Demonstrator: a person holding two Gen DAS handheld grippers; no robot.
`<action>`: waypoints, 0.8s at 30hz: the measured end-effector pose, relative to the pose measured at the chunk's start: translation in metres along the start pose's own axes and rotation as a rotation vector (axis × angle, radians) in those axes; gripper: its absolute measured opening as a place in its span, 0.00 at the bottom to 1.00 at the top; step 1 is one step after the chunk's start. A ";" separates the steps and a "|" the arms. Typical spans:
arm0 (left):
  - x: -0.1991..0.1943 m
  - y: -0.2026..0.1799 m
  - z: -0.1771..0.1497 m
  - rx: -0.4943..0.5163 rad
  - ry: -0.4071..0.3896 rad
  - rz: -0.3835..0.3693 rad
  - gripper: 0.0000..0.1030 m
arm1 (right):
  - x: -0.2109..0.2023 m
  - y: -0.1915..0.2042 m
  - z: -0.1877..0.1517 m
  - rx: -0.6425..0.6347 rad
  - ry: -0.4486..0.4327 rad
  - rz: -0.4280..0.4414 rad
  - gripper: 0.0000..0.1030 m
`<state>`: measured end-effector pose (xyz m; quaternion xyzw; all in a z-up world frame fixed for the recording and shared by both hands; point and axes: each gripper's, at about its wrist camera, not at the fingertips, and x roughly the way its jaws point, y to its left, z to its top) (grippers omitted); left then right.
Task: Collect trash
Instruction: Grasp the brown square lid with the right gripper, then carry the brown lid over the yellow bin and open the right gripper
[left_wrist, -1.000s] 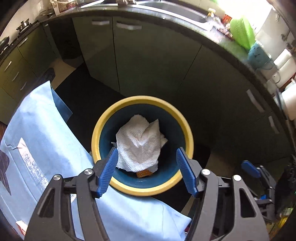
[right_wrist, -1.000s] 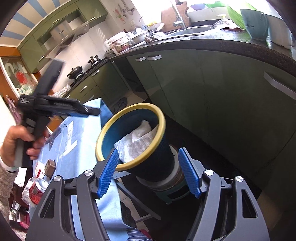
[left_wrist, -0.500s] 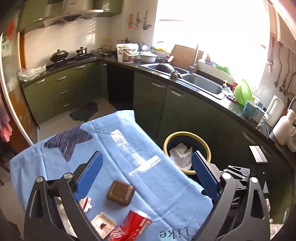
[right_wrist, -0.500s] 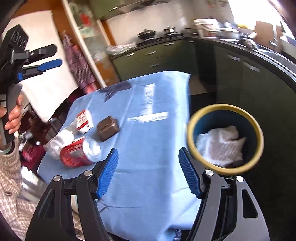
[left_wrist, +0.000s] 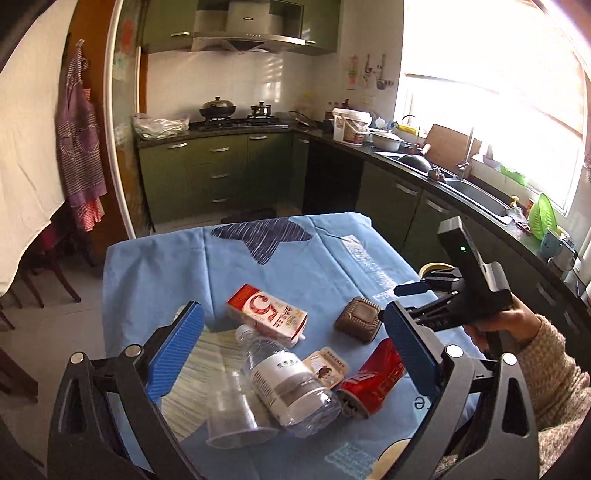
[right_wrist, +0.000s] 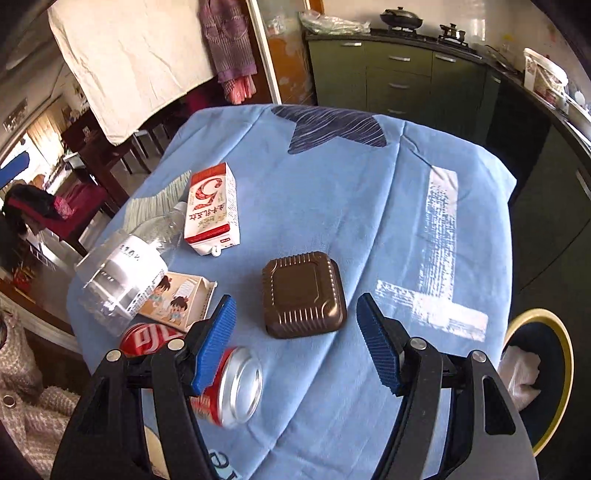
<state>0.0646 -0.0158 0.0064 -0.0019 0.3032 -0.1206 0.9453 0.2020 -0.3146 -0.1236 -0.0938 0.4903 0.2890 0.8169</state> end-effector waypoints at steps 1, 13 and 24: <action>-0.002 0.006 -0.005 -0.014 0.002 0.013 0.91 | 0.009 0.003 0.004 -0.011 0.023 0.001 0.65; 0.014 0.037 -0.039 -0.124 0.075 -0.015 0.91 | 0.055 0.011 0.011 -0.084 0.139 -0.104 0.70; 0.019 0.032 -0.041 -0.109 0.088 -0.027 0.91 | 0.057 -0.002 0.013 -0.047 0.092 -0.105 0.56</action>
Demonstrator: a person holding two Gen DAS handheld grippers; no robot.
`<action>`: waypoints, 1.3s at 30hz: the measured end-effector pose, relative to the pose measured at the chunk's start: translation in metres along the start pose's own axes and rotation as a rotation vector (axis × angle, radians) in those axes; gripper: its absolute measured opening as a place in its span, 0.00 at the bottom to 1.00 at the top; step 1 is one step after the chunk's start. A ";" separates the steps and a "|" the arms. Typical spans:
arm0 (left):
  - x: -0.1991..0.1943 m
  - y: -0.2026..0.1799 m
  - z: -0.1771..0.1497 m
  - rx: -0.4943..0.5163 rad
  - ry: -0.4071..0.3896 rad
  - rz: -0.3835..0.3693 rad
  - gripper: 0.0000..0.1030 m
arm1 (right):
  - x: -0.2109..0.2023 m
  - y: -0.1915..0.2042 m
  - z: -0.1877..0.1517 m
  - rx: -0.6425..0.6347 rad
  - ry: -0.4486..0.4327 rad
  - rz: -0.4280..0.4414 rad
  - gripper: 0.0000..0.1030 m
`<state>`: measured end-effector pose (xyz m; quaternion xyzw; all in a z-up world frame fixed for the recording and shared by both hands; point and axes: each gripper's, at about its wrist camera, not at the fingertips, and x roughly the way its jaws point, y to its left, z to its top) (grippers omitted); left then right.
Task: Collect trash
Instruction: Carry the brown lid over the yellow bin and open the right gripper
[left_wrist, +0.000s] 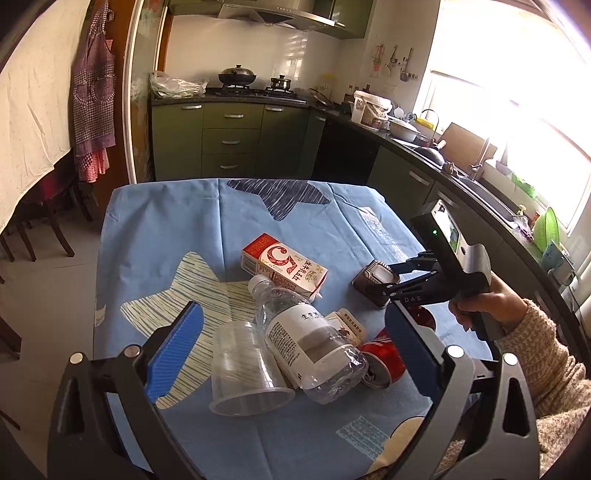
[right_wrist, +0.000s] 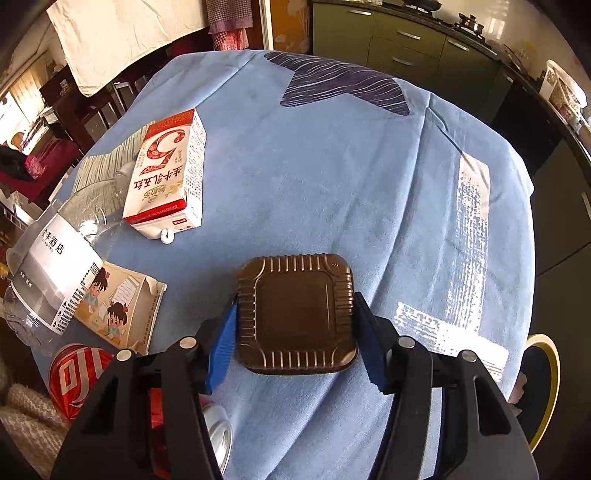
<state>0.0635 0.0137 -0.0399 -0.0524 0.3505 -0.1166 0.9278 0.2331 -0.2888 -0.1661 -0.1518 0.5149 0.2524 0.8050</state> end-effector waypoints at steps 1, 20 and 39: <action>0.000 -0.001 0.000 0.001 0.002 0.001 0.91 | -0.005 -0.003 0.000 0.011 -0.012 0.005 0.56; 0.017 -0.049 0.009 0.144 0.042 -0.048 0.91 | -0.082 -0.247 -0.148 0.606 -0.060 -0.317 0.57; 0.090 -0.154 -0.003 0.558 0.285 -0.214 0.91 | -0.101 -0.228 -0.202 0.680 -0.143 -0.288 0.72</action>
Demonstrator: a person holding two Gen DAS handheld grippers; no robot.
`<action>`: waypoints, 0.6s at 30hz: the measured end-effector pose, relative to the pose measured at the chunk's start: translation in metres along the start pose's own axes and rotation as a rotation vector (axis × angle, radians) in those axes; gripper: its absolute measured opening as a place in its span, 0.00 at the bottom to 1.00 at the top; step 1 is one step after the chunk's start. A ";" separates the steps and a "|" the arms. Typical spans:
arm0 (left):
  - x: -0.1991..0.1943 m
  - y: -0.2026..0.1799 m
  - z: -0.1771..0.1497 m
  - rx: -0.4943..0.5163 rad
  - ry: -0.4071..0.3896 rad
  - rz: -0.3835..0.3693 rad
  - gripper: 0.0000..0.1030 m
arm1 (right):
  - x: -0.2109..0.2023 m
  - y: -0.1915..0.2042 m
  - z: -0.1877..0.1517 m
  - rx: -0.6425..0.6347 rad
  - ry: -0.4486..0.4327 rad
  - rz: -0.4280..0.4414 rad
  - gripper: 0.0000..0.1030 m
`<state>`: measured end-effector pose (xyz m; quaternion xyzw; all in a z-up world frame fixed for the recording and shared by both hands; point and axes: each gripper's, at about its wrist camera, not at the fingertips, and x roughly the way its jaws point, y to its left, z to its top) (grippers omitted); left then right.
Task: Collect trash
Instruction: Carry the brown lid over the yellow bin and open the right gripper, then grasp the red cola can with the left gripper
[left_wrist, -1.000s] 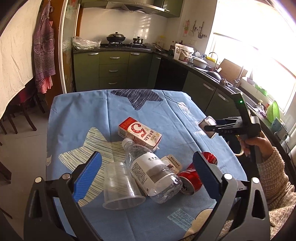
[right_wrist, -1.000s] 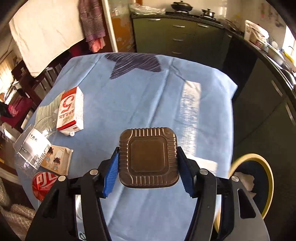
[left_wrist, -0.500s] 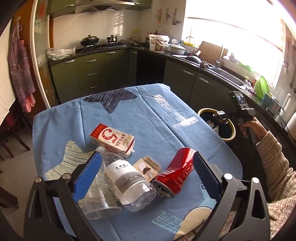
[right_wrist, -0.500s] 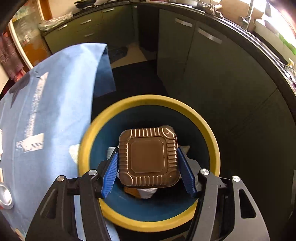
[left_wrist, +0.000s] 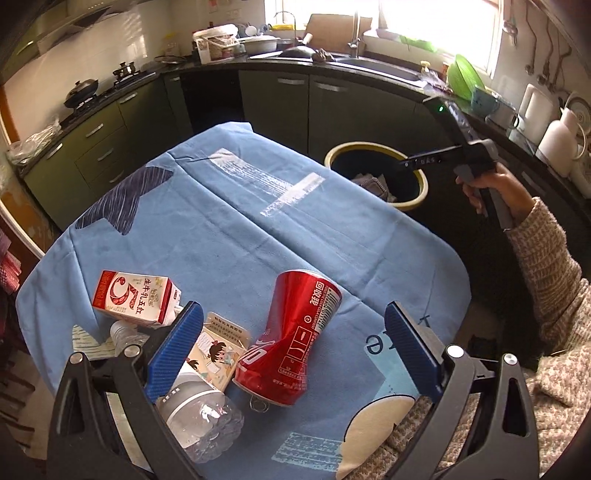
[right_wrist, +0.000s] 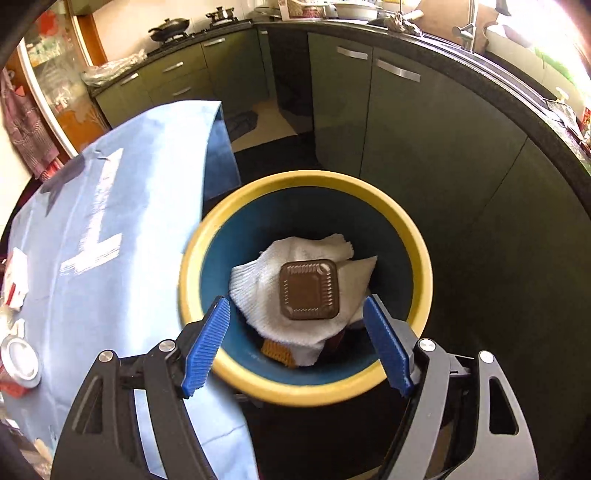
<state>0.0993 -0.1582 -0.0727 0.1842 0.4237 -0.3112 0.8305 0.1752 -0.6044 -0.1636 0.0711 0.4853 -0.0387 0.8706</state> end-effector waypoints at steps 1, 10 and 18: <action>0.007 -0.002 0.001 0.016 0.016 0.003 0.91 | -0.004 0.003 -0.003 -0.001 -0.008 0.015 0.72; 0.061 -0.010 -0.001 0.089 0.173 -0.055 0.91 | -0.042 0.039 -0.027 -0.039 -0.076 0.098 0.72; 0.085 -0.007 -0.006 0.093 0.256 -0.050 0.70 | -0.058 0.051 -0.029 -0.072 -0.103 0.089 0.74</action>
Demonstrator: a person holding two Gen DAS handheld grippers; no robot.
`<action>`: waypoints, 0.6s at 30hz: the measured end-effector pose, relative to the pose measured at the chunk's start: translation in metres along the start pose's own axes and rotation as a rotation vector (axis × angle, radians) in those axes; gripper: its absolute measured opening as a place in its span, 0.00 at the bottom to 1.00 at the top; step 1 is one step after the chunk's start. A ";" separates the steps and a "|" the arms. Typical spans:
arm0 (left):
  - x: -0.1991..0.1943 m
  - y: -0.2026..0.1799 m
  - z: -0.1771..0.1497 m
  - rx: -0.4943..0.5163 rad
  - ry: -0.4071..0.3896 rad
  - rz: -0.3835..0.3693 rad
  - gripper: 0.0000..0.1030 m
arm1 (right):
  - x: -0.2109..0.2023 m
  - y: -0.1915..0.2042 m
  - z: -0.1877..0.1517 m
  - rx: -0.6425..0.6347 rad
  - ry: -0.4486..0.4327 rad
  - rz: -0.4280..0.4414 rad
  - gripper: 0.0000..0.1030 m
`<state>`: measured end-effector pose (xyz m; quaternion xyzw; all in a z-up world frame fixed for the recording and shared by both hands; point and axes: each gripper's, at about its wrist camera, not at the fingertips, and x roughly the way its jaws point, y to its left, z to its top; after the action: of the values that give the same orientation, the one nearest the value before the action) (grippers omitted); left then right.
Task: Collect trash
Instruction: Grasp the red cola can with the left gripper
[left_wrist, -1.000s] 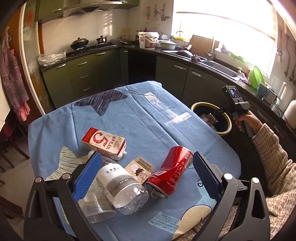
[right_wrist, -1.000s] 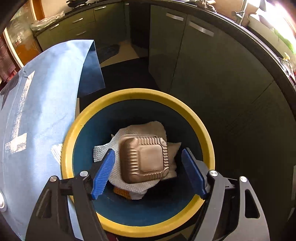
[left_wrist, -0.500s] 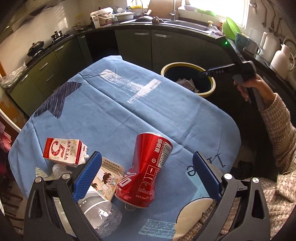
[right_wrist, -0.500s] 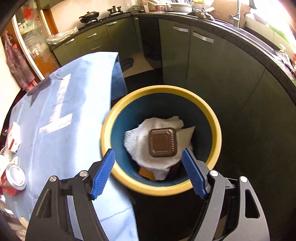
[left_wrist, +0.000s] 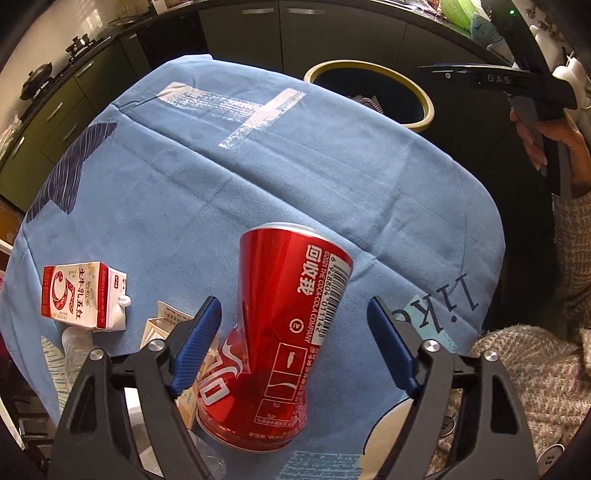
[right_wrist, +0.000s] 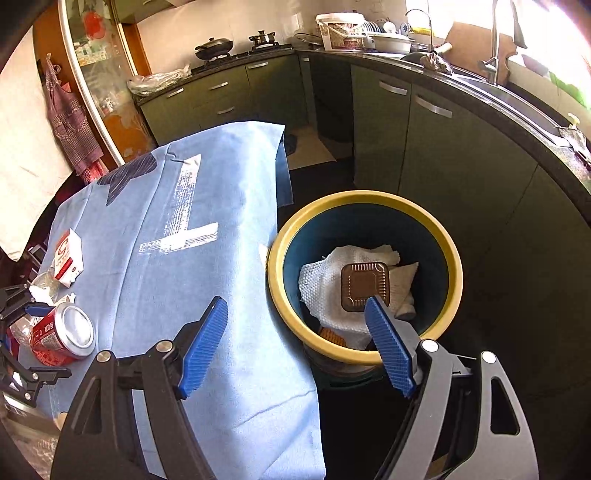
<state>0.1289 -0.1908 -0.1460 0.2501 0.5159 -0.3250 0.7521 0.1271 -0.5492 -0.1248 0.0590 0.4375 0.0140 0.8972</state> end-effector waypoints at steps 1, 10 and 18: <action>0.002 0.000 -0.001 0.001 0.007 0.003 0.66 | 0.001 0.000 0.000 0.001 0.001 0.002 0.74; 0.007 0.003 -0.002 -0.001 0.015 0.020 0.53 | 0.005 -0.004 -0.005 0.012 0.014 0.020 0.74; 0.000 0.006 0.002 -0.019 -0.008 0.017 0.52 | 0.002 -0.008 -0.008 0.021 0.006 0.029 0.74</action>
<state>0.1343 -0.1880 -0.1450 0.2458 0.5141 -0.3148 0.7591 0.1215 -0.5565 -0.1322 0.0745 0.4392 0.0227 0.8950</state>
